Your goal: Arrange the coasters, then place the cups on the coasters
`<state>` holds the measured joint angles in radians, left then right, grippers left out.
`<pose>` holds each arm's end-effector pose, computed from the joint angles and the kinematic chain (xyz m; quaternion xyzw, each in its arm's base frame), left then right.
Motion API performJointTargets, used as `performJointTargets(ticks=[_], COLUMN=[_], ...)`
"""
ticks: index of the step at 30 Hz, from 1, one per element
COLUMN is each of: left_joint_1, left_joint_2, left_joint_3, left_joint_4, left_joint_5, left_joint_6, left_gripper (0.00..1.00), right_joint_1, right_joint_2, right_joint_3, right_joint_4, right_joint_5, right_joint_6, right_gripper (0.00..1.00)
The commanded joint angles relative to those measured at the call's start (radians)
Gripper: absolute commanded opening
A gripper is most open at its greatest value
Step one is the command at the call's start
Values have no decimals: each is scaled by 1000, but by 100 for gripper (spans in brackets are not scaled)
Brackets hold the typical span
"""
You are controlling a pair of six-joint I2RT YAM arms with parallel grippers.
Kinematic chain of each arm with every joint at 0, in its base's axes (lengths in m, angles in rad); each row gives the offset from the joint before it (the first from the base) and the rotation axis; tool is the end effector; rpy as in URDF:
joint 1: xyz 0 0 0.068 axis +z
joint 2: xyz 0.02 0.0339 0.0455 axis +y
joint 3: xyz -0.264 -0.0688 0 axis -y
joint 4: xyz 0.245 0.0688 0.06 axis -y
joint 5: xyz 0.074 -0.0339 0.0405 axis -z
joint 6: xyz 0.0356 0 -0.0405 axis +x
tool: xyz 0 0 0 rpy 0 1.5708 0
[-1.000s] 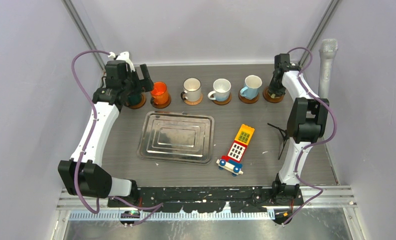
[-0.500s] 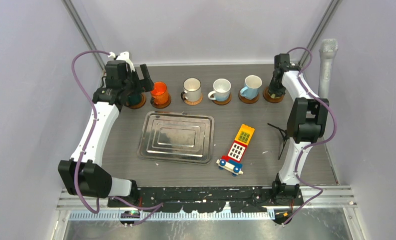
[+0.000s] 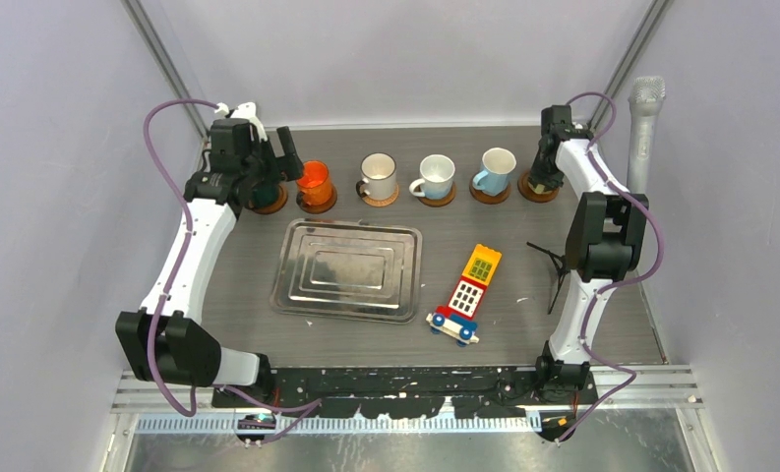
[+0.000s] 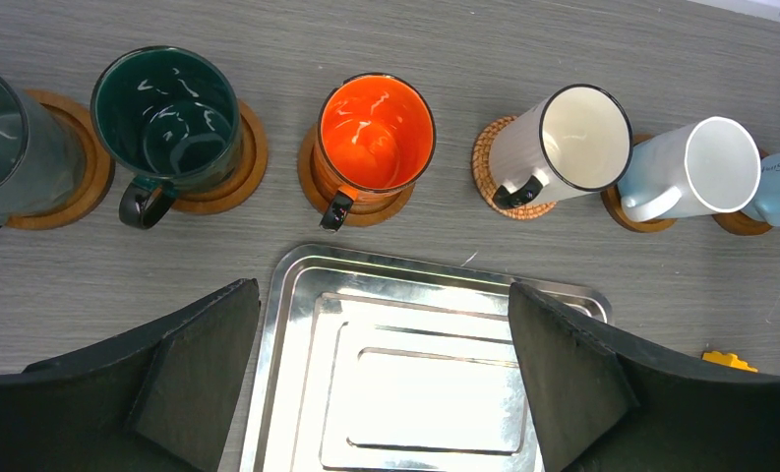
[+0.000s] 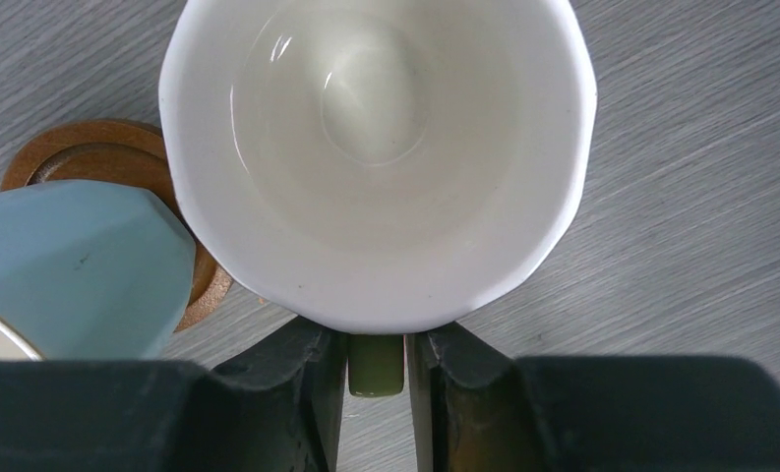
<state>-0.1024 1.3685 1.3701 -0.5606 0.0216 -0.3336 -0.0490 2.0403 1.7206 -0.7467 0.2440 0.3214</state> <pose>0.3031 -0.0319 0.3744 -0.0957 0.8695 -0.1140 0.4711 0.4424 -0.0303 0.2339 0.2068 0.9391 -0.0831 0.2614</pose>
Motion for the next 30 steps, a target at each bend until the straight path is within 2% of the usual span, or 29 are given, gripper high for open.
performJointTargets(ticks=[1,8,17,22,30], left_joint_1=[7,7,7,7,7], left_joint_2=[-4,-8,-6,-1,-2], left_joint_3=[11,8,13,16,10], left_joint_4=[1,0,2,1,-1], left_joint_5=[9,8,13,27,41], left_joint_6=[-1,1,7,13,34], left_gripper=[100,100,100,100,100], right_joint_1=[2,1,12,20,41], right_joint_2=[-57,-59,-109,-158,-248], right_joint_3=[30,28,9,-19,-87], right_joint_4=[28,29,20,9,15], right_joint_5=[23,18,-14,-18,-111], right_joint_6=[0,1,18,38,57], right_gripper=[34,43,69,71,75])
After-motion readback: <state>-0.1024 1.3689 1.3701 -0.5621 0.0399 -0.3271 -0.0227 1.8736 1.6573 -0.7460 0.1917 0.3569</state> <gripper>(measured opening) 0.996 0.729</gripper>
